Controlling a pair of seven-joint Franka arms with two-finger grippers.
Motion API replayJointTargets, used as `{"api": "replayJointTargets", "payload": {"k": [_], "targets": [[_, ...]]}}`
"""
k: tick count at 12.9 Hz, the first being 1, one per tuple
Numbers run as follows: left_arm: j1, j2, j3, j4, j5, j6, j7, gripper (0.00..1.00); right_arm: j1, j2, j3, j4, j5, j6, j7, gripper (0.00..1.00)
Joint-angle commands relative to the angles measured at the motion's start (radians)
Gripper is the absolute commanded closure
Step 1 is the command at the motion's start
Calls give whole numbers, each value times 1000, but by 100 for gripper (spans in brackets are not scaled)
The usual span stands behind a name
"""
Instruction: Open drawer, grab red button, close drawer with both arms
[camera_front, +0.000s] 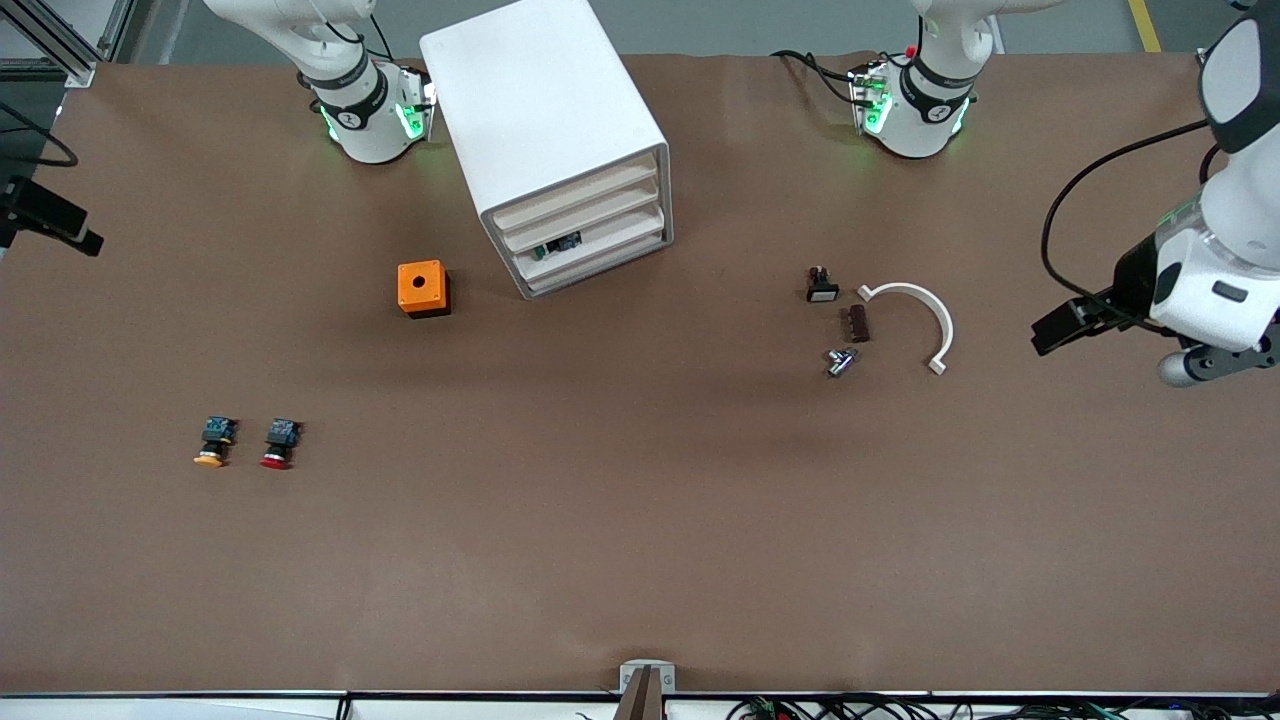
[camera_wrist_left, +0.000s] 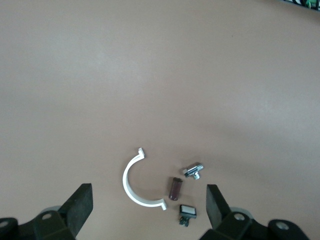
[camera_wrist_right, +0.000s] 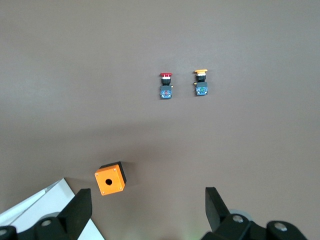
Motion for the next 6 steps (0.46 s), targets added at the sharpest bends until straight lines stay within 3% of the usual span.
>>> {"api": "replayJointTargets", "payload": {"k": [1, 6], "targets": [[11, -79, -6, -29, 14, -56, 69, 0, -12, -30, 6, -65, 8, 16, -37, 0], [-27, -246, 77, -163, 4, -100, 232, 0, -7, -39, 10, -95, 6, 17, -37, 0]]}}
